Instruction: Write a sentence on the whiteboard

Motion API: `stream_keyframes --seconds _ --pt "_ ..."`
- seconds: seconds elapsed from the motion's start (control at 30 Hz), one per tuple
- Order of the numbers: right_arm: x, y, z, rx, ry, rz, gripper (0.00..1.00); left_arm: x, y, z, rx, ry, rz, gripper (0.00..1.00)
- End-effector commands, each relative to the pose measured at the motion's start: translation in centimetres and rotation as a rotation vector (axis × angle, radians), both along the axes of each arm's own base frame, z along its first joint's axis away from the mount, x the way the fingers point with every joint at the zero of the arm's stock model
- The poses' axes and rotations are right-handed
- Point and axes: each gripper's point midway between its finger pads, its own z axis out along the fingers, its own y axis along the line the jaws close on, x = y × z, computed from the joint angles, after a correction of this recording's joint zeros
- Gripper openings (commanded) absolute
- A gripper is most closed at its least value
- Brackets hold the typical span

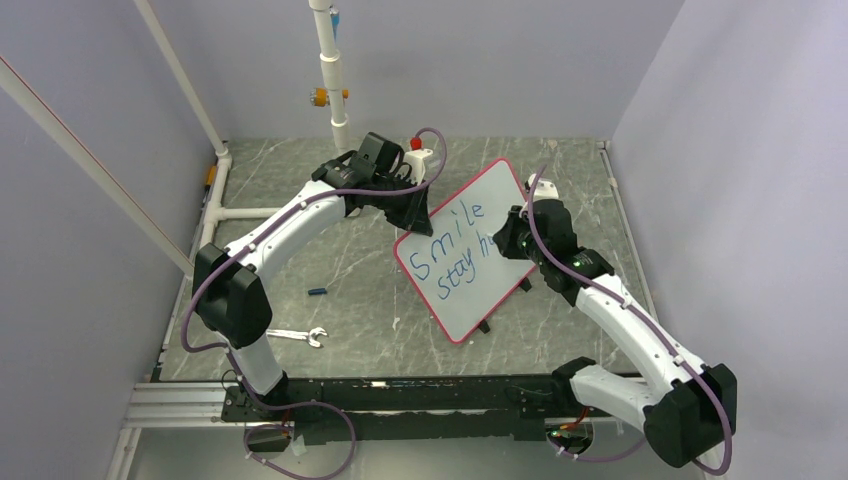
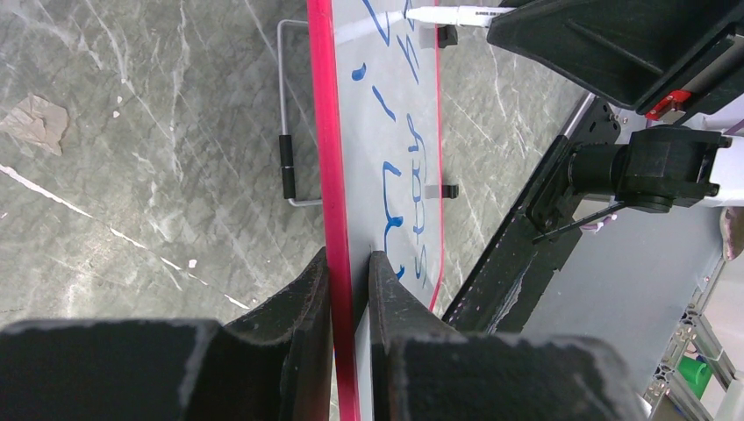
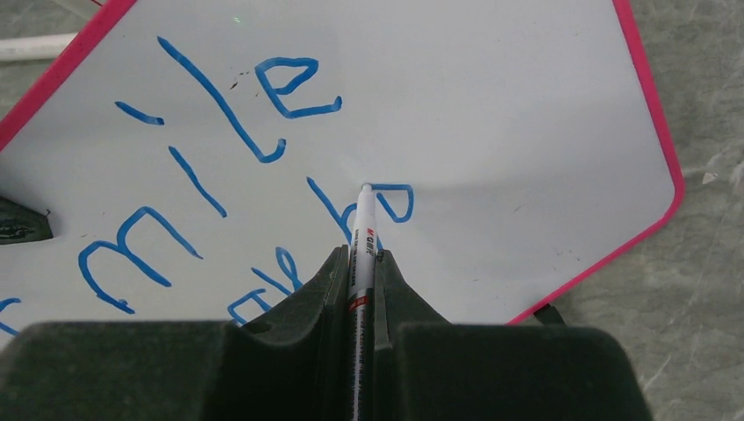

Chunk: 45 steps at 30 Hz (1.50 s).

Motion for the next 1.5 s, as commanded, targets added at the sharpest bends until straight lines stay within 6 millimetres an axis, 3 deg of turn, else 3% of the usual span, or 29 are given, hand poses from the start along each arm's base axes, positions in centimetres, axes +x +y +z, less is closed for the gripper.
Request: stream_keyframes --seconds 0.0,0.3,0.7,1.03,1.27,1.47 --pt "0.3 0.3 2.2 0.029 -0.067 0.008 0.0 -0.8 -0.7 0.3 0.015 -0.054 -0.069 0.0" --pt "1.1 -1.9 3.3 -0.029 -0.1 -0.1 0.0 -0.9 -0.7 0.4 0.012 -0.057 -0.071 0.0" --pt "2.8 -1.3 3.6 -0.019 -0.111 -0.091 0.0 -0.9 -0.7 0.5 0.01 -0.059 -0.07 0.0" --pt "1.6 -1.1 0.5 -0.023 -0.042 -0.066 0.0 -0.9 -0.7 0.5 0.009 -0.059 -0.071 0.0" --pt "-0.7 -1.7 -2.5 -0.026 0.04 -0.071 0.0 -0.9 -0.7 0.6 0.01 -0.063 -0.069 0.0" --pt "-2.8 -2.6 -3.7 -0.023 0.087 -0.093 0.0 -0.8 -0.7 0.6 0.008 -0.059 -0.071 0.0"
